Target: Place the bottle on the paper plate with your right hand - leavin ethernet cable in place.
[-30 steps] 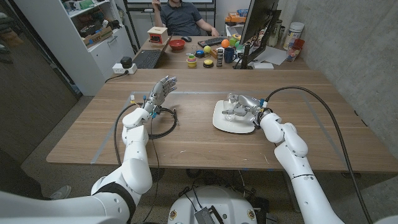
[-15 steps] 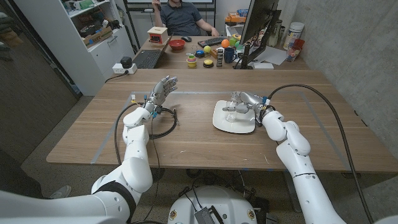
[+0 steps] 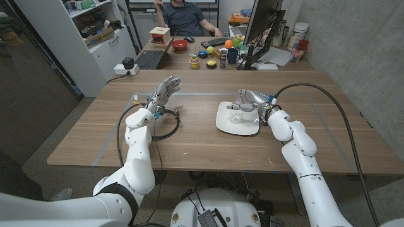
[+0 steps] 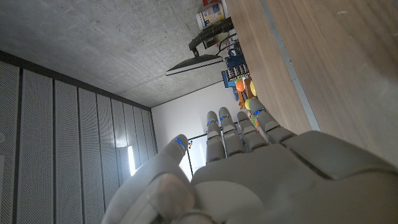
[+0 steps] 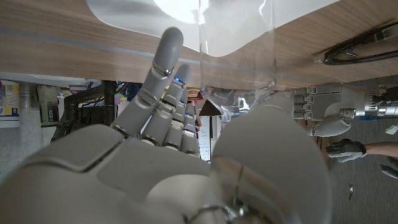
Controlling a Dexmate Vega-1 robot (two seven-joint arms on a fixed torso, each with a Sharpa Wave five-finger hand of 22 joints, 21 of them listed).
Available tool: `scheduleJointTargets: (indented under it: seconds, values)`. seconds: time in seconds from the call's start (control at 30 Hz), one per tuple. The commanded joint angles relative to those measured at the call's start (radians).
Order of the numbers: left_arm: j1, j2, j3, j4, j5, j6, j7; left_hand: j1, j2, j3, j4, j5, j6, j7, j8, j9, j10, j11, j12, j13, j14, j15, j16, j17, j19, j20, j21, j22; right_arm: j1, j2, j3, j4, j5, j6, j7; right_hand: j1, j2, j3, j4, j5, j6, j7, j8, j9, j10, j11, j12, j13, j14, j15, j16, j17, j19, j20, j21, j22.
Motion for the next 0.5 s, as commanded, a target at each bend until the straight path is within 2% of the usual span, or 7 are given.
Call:
scheduleJointTargets:
  seconds: [0.03,0.5]
  values:
    - [-0.005,0.002,-0.001,0.011,0.001,-0.005,0.003,-0.003,0.004,-0.003,0.002,0.01,-0.002,0.001,0.005,0.003,-0.004,0.001,0.005,0.003,-0.002,-0.046,0.0,0.002,0.012,-0.013,-0.004,0.003,0.004,0.002,0.01,-0.018,-0.004,0.007,-0.017,-0.014,-0.001,-0.011,0.003,0.013,0.002,0.005,0.006,0.005,-0.005,0.006,0.005,0.004,-0.004,-0.041,0.003,-0.001,0.011,-0.085,-0.008,0.004]
    - [-0.009,0.005,-0.006,0.015,0.0,-0.005,0.002,-0.003,0.005,-0.003,0.002,0.01,-0.002,0.002,0.005,0.003,-0.004,0.002,0.005,0.003,-0.002,-0.046,0.0,0.002,0.012,-0.013,-0.006,0.003,0.018,0.005,0.02,-0.035,0.001,0.022,-0.024,-0.027,0.003,-0.024,0.01,0.023,0.011,0.006,0.011,0.006,0.006,0.01,0.012,0.005,0.0,-0.038,0.006,-0.003,0.017,-0.086,-0.012,0.006]
